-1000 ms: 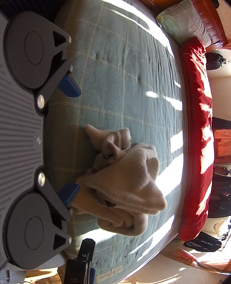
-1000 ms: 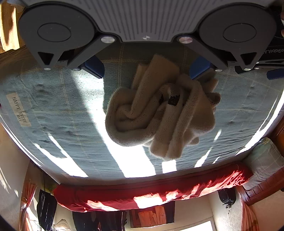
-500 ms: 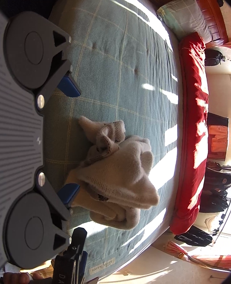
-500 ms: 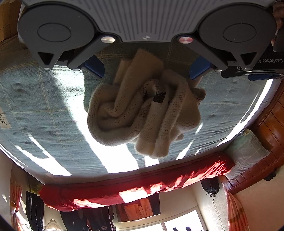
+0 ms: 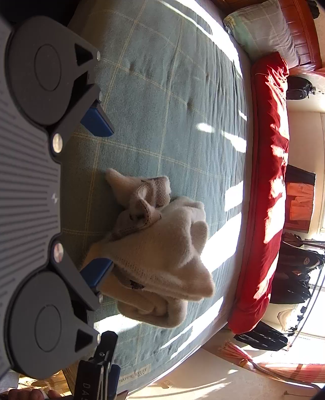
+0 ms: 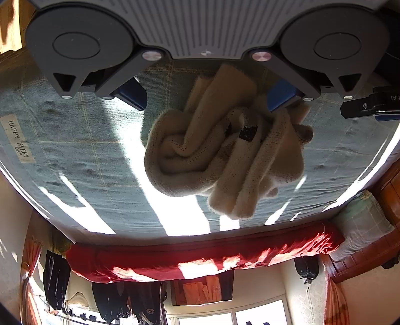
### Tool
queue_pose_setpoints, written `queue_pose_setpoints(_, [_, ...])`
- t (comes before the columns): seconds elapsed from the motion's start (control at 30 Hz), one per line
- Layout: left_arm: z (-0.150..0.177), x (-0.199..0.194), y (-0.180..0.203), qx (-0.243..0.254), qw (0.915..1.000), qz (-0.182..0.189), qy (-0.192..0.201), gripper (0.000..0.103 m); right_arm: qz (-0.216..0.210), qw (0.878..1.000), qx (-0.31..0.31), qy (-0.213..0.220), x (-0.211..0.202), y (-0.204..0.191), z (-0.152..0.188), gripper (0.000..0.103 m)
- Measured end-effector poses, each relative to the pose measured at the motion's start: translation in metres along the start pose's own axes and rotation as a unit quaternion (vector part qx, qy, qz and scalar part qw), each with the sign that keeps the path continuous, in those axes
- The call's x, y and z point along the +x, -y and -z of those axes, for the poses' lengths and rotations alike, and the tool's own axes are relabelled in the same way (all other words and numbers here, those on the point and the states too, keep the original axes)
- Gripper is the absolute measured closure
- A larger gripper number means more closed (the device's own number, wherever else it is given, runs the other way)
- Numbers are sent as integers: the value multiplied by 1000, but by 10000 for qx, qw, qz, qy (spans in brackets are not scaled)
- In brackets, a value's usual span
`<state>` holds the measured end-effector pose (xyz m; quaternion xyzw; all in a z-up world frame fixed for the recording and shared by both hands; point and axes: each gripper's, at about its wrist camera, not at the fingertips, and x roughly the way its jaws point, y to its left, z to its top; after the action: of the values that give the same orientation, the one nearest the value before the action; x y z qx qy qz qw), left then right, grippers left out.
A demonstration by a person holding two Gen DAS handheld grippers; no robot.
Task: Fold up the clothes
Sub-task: 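Move both tools toward the crumpled cream sweater on the bed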
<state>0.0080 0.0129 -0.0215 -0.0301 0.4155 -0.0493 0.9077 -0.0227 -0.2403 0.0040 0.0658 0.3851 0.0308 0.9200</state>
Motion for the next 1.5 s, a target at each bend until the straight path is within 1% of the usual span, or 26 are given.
queue_pose_setpoints(0.03, [-1,1,2,49,10000,-70,-51,1,-5,10000,-4,-11,0,-1,0,0])
queue_pose_setpoints(0.1, [1,1,6,123,9998,-132,-10,0,-34,10000,-39,-31,0,-3,1,0])
queue_pose_setpoints(0.23, [4,-2,4,85,9999,28,107,1,-52,9999,-137,-26,0,-7,2,0])
queue_pose_setpoints(0.43, [6,0,1,28,10000,24,3,0,-171,9996,-200,-60,2,-11,4,0])
queue_pose_setpoints(0.83, [5,-3,6,99,9999,2,29,0,-117,9997,-198,-66,2,-11,5,0])
queue_pose_setpoints(1.0, [5,-4,5,90,9999,90,88,0,-139,9995,-270,24,0,-11,5,0])
queue_pose_setpoints(1.17, [2,1,4,-8,10000,92,-10,0,-237,9990,-366,101,-1,-13,4,0])
queue_pose_setpoints(1.27, [3,3,4,-35,9997,218,74,0,-301,9985,-422,160,0,-12,3,0])
queue_pose_setpoints(1.4, [4,8,9,137,9992,175,343,0,-368,9966,-673,286,1,-11,0,0])
queue_pose_setpoints(1.47, [2,12,11,155,9990,207,359,0,-414,9953,-800,342,3,-10,-1,0])
queue_pose_setpoints(1.5, [1,15,12,124,9990,287,329,0,-426,9951,-830,327,5,-9,-2,0])
